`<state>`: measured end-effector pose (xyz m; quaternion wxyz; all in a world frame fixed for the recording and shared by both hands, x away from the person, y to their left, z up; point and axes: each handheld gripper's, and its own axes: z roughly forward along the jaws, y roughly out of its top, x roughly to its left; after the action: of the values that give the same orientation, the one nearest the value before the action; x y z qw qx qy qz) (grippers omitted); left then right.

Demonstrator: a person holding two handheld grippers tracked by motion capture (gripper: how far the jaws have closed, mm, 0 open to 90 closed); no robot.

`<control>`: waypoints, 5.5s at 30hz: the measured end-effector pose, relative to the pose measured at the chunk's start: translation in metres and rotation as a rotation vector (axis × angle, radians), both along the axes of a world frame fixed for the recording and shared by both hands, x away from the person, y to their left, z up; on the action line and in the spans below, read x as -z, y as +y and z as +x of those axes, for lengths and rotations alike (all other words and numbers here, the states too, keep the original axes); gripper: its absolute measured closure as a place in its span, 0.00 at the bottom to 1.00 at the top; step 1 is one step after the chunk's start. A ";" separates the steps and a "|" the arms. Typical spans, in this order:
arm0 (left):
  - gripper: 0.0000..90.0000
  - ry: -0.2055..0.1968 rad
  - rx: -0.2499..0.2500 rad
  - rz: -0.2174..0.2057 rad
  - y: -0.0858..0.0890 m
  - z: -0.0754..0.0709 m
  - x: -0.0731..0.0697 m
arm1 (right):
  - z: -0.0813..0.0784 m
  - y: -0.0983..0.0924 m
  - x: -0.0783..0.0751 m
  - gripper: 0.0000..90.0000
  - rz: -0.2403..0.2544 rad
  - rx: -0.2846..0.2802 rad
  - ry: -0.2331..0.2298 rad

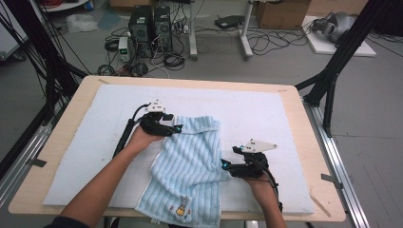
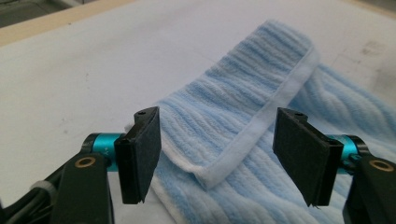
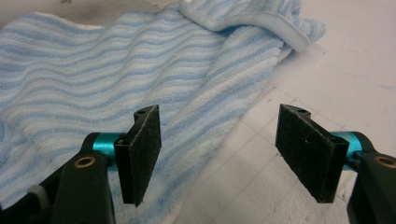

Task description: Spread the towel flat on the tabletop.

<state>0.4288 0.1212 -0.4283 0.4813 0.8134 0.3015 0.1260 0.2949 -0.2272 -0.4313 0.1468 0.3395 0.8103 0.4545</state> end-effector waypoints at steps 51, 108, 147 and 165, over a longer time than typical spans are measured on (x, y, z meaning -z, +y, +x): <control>0.93 0.010 -0.188 0.055 0.044 0.024 -0.007 | -0.002 0.089 0.015 0.91 -0.063 -0.545 0.192; 0.44 0.074 -0.142 0.077 0.004 0.010 0.022 | 0.103 0.002 -0.007 0.53 -0.159 0.288 0.009; 0.47 0.069 -0.348 -0.079 0.075 0.021 0.000 | 0.115 0.069 0.013 0.99 -0.229 0.014 0.003; 0.48 0.078 -0.355 -0.054 0.084 0.012 0.011 | 0.133 0.075 0.016 0.93 -0.155 0.010 0.051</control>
<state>0.4412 0.2057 -0.4395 0.4611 0.7384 0.4621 0.1691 0.4282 -0.1520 -0.4477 0.1544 0.3427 0.8447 0.3811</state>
